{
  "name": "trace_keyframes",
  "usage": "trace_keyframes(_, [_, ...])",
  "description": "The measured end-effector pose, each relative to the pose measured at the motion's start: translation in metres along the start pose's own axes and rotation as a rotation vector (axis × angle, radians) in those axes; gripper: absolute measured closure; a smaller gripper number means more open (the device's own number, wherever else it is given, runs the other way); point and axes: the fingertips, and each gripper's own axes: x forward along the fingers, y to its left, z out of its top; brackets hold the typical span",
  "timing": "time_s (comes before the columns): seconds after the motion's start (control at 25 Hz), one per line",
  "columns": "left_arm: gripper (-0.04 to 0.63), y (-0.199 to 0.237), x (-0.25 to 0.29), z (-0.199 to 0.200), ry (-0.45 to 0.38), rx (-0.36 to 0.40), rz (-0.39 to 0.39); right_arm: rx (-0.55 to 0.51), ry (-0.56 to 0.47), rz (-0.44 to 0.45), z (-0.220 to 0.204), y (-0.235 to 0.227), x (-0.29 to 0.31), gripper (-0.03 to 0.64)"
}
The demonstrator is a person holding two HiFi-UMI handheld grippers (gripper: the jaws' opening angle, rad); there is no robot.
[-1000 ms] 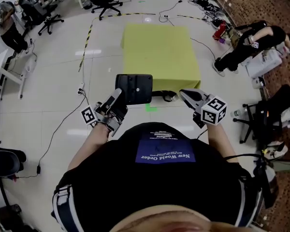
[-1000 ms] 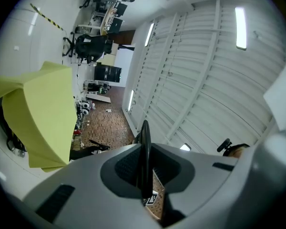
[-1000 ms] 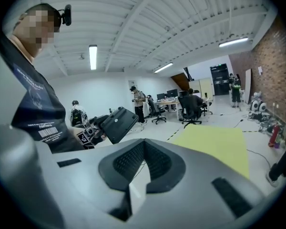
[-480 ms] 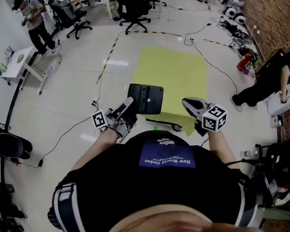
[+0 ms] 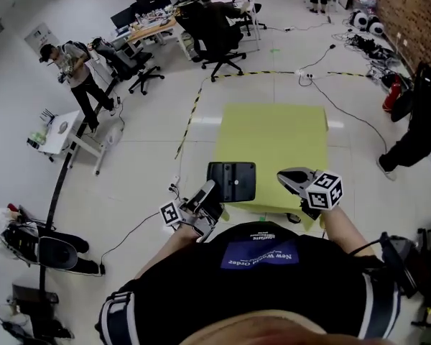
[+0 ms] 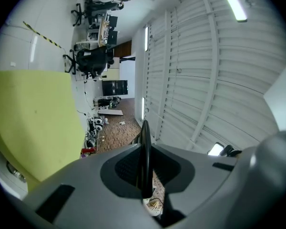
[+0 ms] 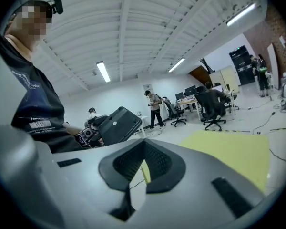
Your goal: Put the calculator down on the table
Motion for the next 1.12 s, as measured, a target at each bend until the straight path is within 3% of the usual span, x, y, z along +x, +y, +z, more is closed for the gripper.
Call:
trace_keyframes(0.16, [0.537,0.038,0.016,0.016,0.016,-0.044,-0.004,0.056,-0.001,-0.055,-0.01,-0.039,0.008,0.629])
trace_keyframes(0.28, [0.537,0.069,0.009,0.044,0.054,-0.055,-0.036,0.034,0.0,-0.098,-0.02,-0.051,0.034,0.629])
trace_keyframes(0.4, [0.537,0.09,0.029,0.09,0.085,-0.106,-0.097,0.02,-0.008,-0.184,0.007,-0.077,0.057,0.63])
trace_keyframes(0.64, [0.537,0.121,0.074,0.165,0.199,-0.2,-0.1,0.103,-0.001,-0.309,0.046,-0.119,0.092,0.629])
trace_keyframes(0.84, [0.537,0.147,0.107,0.175,0.256,-0.231,-0.082,0.148,-0.017,-0.334,0.06,-0.144,0.095,0.629])
trace_keyframes(1.12, [0.537,0.18,0.184,0.165,0.221,-0.174,0.014,0.19,-0.033,-0.305,0.064,-0.218,0.045,0.629])
